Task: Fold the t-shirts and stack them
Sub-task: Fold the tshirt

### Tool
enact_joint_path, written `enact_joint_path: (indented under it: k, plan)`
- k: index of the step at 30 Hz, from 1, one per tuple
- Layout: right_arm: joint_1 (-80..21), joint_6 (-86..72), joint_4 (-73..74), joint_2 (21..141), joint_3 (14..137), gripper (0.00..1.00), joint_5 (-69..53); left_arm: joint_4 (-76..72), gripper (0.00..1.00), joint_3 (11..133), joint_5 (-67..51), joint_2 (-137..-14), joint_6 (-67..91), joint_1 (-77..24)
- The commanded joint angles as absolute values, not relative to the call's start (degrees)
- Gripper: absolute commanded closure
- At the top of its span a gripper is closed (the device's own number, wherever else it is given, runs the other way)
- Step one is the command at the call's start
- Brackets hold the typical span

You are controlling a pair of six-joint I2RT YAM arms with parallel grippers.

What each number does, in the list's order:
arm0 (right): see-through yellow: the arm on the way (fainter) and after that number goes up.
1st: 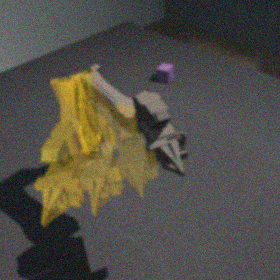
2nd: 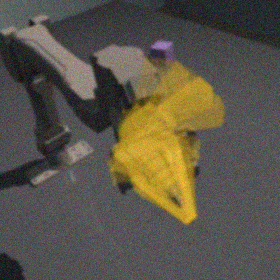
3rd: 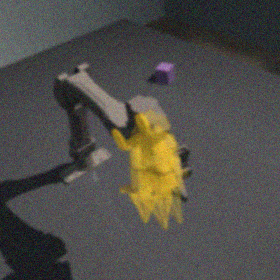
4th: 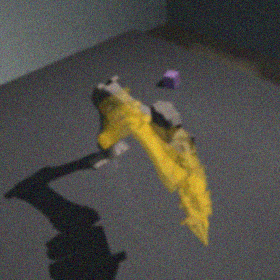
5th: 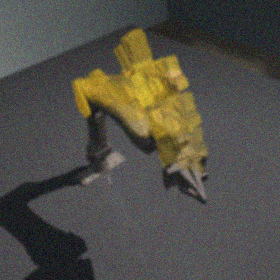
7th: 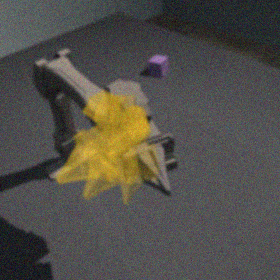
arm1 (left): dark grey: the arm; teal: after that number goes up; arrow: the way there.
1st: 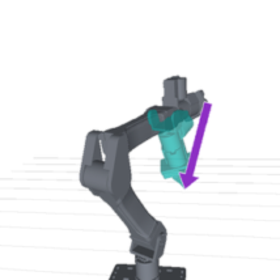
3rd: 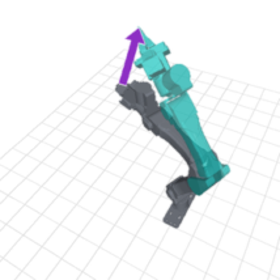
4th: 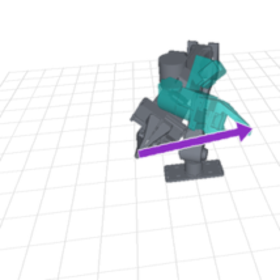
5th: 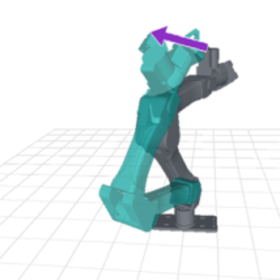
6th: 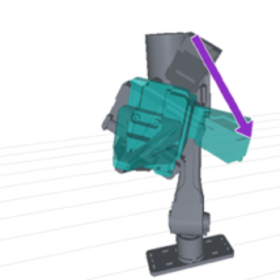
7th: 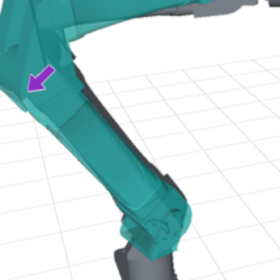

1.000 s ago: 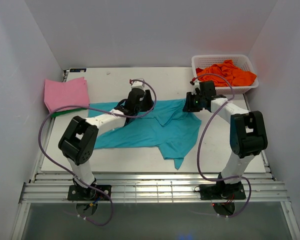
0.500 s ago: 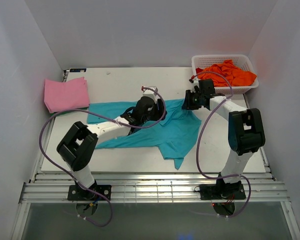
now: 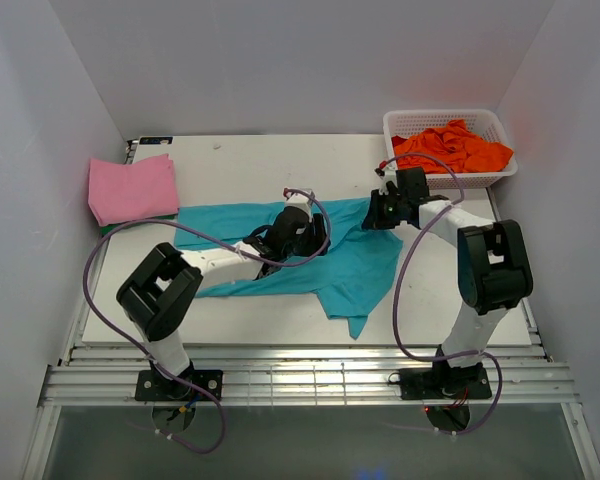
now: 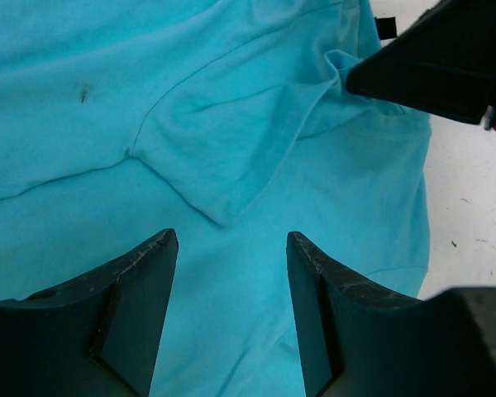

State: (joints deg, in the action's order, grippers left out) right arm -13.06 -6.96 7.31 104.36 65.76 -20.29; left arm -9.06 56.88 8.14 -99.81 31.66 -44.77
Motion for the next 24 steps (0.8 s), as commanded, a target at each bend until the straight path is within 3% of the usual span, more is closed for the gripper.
enact_joint_path:
  k: [1, 14, 24]
  plan:
    - [-14.8, -6.2, 6.2, 97.2, 62.6, 0.92, -21.7, -9.8, 0.34, 55.6, 8.5, -96.0, 32.7, -45.0]
    - [-19.0, -6.2, 13.8, 88.8, 56.8, 0.88, -17.8, -10.5, 0.34, 54.2, 7.0, -98.1, 36.2, -47.0]
    - [-24.1, -9.3, 23.4, 88.2, 55.2, 0.85, -2.3, -10.5, 0.34, 59.0, 8.9, -103.8, 35.2, -47.6]
